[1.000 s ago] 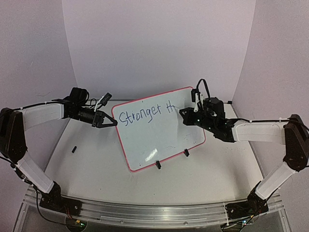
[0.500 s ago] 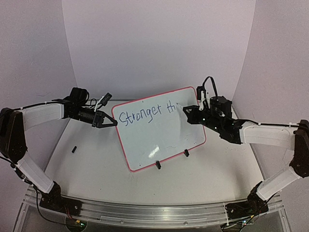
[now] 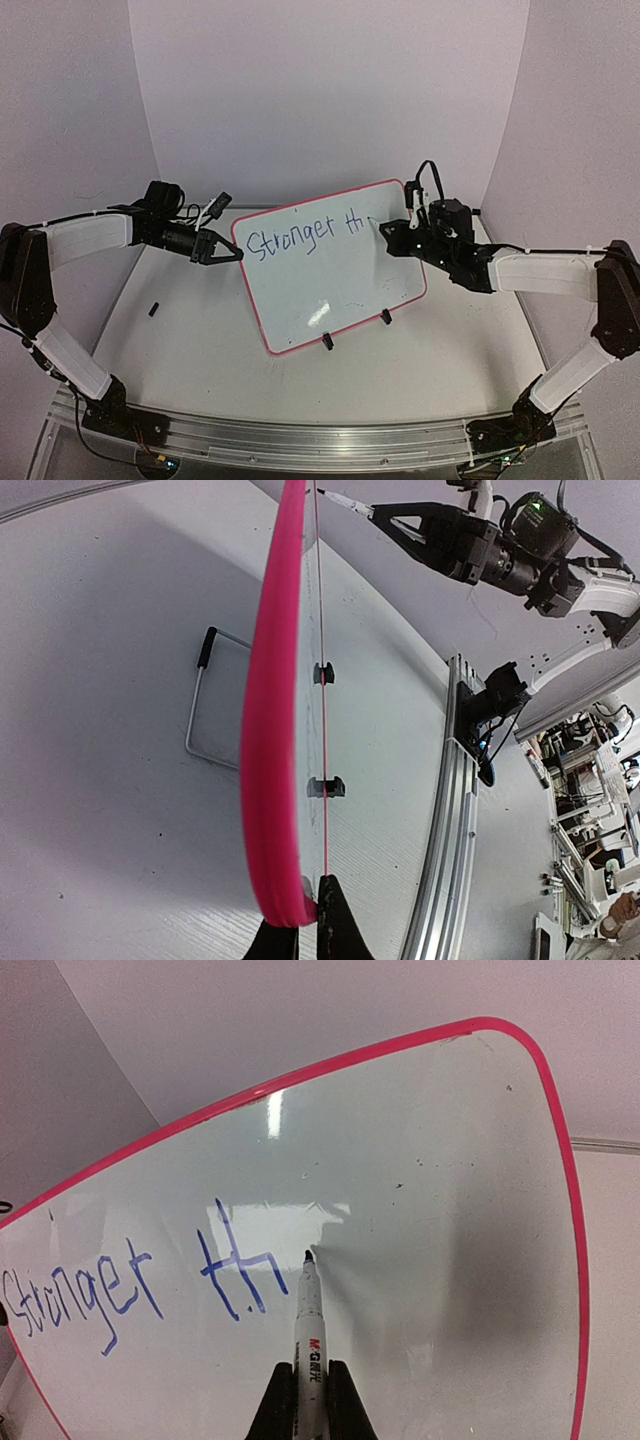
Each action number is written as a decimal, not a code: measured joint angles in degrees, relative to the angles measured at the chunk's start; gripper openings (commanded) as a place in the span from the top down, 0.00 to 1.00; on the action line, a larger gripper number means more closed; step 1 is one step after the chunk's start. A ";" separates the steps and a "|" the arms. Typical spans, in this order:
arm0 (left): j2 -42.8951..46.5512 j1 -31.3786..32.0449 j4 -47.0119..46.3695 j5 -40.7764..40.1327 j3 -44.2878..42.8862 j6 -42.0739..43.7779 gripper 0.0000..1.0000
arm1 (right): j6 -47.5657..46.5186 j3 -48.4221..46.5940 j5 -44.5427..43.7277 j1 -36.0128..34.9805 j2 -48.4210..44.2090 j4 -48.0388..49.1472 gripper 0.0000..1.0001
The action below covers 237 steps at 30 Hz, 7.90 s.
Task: Write a sentence on the whiteboard
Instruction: Write on the whiteboard with the whiteboard.
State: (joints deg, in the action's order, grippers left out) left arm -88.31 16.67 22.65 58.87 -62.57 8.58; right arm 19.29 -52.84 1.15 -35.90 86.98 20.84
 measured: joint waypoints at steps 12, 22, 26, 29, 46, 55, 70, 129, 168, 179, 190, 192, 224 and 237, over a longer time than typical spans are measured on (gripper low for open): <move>0.00 0.00 0.02 0.00 0.00 0.00 1.00 | -1.60 -2.29 0.63 0.55 1.90 0.11 1.00; -0.02 0.00 0.02 0.00 0.00 -0.02 1.00 | -1.68 0.07 3.28 0.61 1.46 0.96 1.00; -0.11 -0.02 0.00 0.09 0.00 -0.04 1.00 | -1.42 2.29 3.50 0.61 0.59 0.94 1.00; -0.15 -0.02 0.00 0.11 0.00 -0.04 1.00 | -1.31 2.45 3.39 0.61 0.48 0.94 1.00; -0.15 0.00 -0.02 0.15 0.00 0.02 1.00 | -2.60 -2.23 0.00 0.61 1.97 0.96 1.00; -0.15 0.00 0.00 0.15 0.00 0.00 1.00 | -2.56 -1.99 -0.09 0.61 2.16 0.98 1.00; -0.15 -0.02 -0.02 0.50 0.00 -0.15 1.00 | -1.29 2.21 -2.60 0.61 0.28 0.50 1.00; -0.81 -0.20 -0.11 0.98 -0.11 0.22 1.00 | -4.00 -1.33 -1.97 0.61 -1.05 -1.16 1.00; -1.03 -0.20 -0.09 1.01 -0.33 0.20 1.00 | -4.28 -2.38 -5.86 0.90 1.86 -1.18 1.00; -1.03 -0.20 -0.09 1.01 -0.35 -0.04 1.00 | -3.15 0.26 -5.77 0.90 1.29 -0.96 1.00; -1.03 -0.11 -0.11 0.98 -0.35 0.00 1.00 | -2.93 1.46 -5.55 0.90 -2.29 -2.78 1.00; -1.03 -0.11 -0.11 0.98 -0.35 0.02 1.00 | -2.99 1.53 -5.55 0.90 -4.42 -3.87 1.00; -1.01 0.50 0.35 -0.04 -0.85 0.31 1.00 | -2.58 0.04 13.40 -20.74 9.09 5.14 1.00; -1.01 0.55 0.33 -0.07 -0.87 0.39 1.00 | -0.52 -2.49 13.25 -21.62 14.69 9.53 1.00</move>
State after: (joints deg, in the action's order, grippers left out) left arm -89.32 17.21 22.98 58.81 -63.44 8.97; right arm 18.76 -55.33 14.39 -57.52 101.67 30.37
